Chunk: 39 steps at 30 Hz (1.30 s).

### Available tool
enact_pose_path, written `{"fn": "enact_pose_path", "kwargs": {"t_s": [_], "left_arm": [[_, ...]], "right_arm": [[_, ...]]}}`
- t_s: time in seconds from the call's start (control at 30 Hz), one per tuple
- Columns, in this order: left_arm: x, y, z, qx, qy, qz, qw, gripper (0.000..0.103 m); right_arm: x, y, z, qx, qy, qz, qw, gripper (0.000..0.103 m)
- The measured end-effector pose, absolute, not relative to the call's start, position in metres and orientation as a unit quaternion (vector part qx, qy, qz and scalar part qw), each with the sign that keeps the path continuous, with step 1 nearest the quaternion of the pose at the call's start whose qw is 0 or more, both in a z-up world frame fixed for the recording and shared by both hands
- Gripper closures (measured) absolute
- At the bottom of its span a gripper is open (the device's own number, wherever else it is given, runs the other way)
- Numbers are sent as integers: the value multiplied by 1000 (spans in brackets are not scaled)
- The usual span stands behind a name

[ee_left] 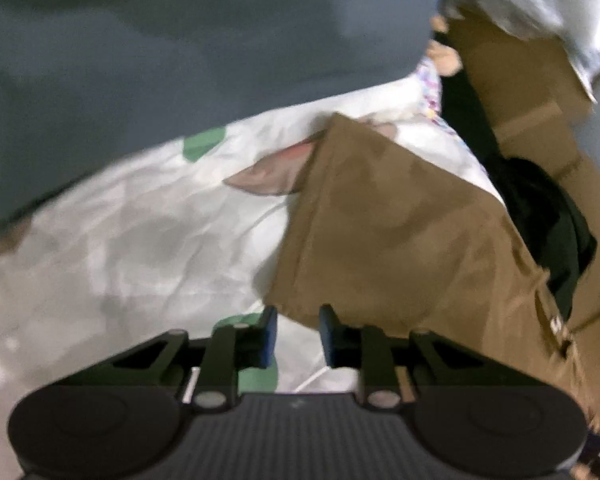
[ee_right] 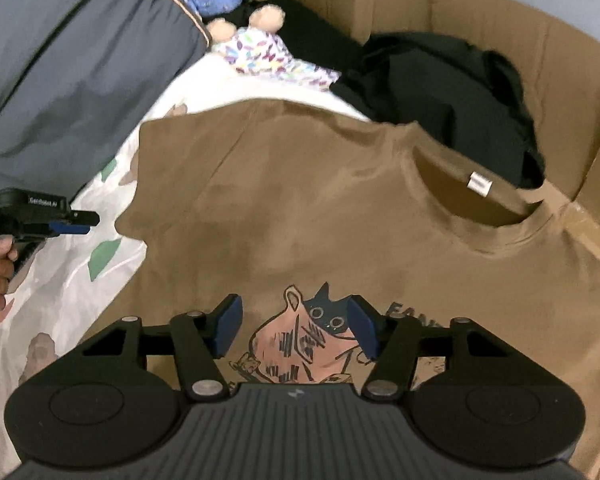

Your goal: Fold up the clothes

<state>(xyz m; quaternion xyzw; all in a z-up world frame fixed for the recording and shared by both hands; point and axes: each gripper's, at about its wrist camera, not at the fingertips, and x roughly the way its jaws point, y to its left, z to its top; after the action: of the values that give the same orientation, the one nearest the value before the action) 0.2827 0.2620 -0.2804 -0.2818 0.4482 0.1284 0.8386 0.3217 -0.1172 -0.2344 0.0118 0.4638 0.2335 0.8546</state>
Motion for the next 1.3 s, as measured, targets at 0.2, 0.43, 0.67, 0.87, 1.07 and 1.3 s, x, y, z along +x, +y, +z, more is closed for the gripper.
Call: {"fn": "enact_pose_path", "kwargs": {"t_s": [0.2,0.43,0.67,0.87,1.07,1.3], "left_arm": [[287,272,-308,-339,443,153,816,84],[288,281,-330,-418,427,168,784,84],[284,276,-339,-449,404,200,771,81],[283,279,-344,-464,388,215,766,81],[278,288,-352,-484,382,204,760,83],[281,288,-349,-433,402,168,789,94]], "right_arm": [[330,-112,-255,34,479,246,842,40],[332,-100,-271,40,486,269,830,40],[335,-92,-280,50,489,286,823,41],[336,-72,-279,50,469,319,822,57],[340,-42,-280,60,458,357,811,83],[353,-15,-287,76,454,365,809,86]]}}
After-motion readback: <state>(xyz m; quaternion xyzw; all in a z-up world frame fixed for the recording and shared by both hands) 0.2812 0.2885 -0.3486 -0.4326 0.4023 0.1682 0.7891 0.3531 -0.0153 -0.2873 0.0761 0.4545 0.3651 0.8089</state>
